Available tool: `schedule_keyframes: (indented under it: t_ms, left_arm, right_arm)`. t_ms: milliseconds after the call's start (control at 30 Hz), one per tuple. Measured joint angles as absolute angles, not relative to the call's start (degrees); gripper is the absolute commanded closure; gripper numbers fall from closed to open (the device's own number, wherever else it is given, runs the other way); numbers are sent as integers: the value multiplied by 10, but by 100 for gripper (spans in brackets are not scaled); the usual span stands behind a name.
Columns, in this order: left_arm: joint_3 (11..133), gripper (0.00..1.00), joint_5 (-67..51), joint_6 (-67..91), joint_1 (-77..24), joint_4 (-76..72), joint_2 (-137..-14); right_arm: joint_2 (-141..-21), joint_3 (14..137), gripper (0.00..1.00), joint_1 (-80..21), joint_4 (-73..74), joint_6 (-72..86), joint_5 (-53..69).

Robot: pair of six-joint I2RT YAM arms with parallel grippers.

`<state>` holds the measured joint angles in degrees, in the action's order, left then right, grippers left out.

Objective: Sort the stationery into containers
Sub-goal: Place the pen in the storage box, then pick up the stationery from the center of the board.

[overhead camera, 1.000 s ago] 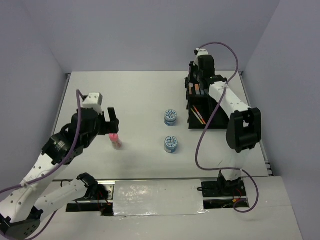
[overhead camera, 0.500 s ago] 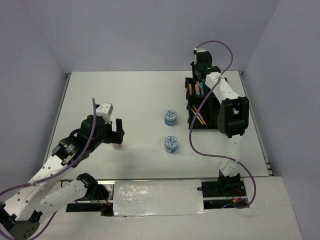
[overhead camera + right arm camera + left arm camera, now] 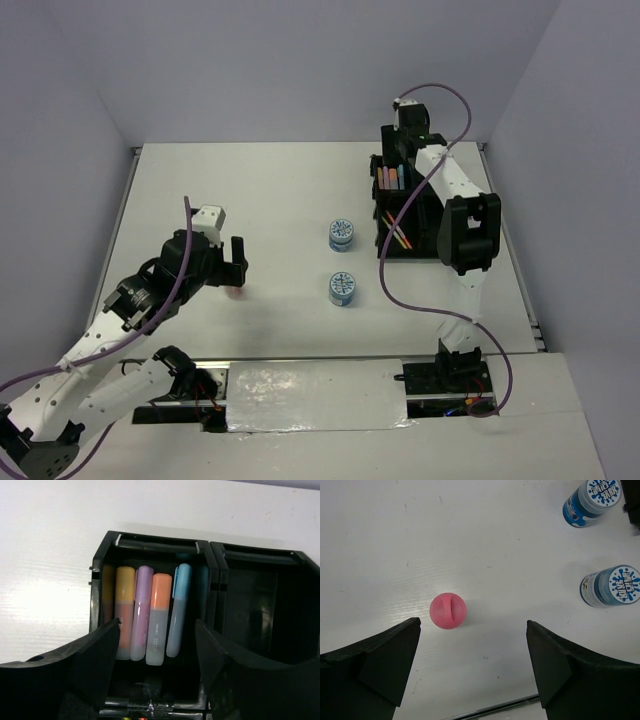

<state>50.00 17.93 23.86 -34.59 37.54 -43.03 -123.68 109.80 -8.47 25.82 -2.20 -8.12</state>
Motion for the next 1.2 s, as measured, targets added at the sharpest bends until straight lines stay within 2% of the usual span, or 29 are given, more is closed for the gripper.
schedule_keyframes:
  t_ms: [33,67,267,467,600,800,1200]
  left_arm:
    - [500,1,182,239,-346,375,-432]
    - [500,1,185,239,-345,375,-433]
    - [500,1,231,246,-303,385,-432]
    - [500,1,248,257,-263,391,-418]
    - [500,1,248,257,-261,390,-418]
    - [500,1,248,257,-260,390,-418]
    - [500,1,239,256,-260,390,-417]
  right_arm:
    - [-1236,1096,25,-85,258,-20,-78]
    - [-1232,1091,1,-85,257,-17,-74]
    - [-1125,961,0,-124,254,12,-66]
    - [-970,819,0,-281,203,46,-100]
    - [-919,744,0,-358,160,79,-122]
    - [-917,659,0,-377,129,119,-156]
    - [-1007,677,1,-371,125,130,-180]
